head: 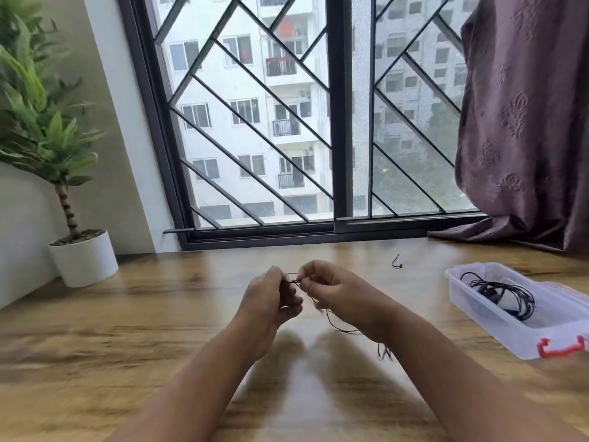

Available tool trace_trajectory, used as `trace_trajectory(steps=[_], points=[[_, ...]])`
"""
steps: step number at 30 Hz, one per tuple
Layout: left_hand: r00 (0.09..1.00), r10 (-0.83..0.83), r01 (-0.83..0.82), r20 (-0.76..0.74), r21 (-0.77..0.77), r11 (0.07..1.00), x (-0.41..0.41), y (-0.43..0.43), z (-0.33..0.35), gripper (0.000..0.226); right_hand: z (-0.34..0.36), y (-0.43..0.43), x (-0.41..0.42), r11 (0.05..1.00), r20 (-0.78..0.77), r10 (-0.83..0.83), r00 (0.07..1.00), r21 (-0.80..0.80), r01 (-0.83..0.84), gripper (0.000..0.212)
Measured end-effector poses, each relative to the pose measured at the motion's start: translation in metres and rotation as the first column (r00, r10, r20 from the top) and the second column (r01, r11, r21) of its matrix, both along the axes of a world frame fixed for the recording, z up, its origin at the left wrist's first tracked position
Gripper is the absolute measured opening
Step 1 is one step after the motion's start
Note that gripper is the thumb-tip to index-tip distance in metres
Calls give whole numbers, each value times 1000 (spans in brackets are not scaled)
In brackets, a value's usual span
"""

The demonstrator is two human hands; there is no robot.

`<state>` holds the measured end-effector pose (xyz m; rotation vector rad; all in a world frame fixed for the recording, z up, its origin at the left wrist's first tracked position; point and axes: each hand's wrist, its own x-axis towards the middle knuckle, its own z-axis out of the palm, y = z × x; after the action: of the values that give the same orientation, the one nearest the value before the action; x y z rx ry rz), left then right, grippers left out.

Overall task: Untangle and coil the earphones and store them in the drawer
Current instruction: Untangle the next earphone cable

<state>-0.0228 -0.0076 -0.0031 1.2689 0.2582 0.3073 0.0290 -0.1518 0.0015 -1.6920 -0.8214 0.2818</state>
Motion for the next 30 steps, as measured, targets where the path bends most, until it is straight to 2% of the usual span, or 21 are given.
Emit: trace_trajectory(steps=[3,6,8,10,12,14,17,20,22,24,27,30], points=[[988,97,-132,121,322,938,0,2,-2,31,1,-3,4,998,-180,-50,982,-41,43,10],[970,101,-187,220,420,888,-1,0,-1,29,1,-7,5,997,-370,-74,926,-17,74,6],[970,67,-163,236,414,895,-2,0,2,27,1,-7,7,983,-254,-183,950,-63,173,9],[968,19,-120,248,398,910,-3,0,4,25,3,-8,7,957,2,-277,961,-90,276,17],[966,3,-112,259,407,907,-5,0,5,25,3,-9,8,966,140,-244,960,-51,253,23],[965,5,-111,263,388,915,-6,2,6,27,4,-10,8,984,140,-168,976,-30,173,22],[963,21,-119,269,354,928,-5,6,7,29,5,-10,4,997,47,-13,999,-74,17,16],[964,27,-115,264,323,939,-5,9,7,29,7,-10,0,982,-125,161,979,-83,-172,30],[967,44,-118,251,290,950,-4,11,8,26,8,-12,1,986,-179,151,972,-35,-160,39],[973,91,-132,214,189,973,-2,15,9,20,11,-16,5,994,-144,98,985,-40,-105,40],[980,141,-138,143,-30,990,2,21,7,10,12,-23,12,978,-105,139,985,-144,-154,28],[986,116,-99,119,-139,985,3,23,7,10,9,-25,13,922,-128,223,966,-295,-251,30]])
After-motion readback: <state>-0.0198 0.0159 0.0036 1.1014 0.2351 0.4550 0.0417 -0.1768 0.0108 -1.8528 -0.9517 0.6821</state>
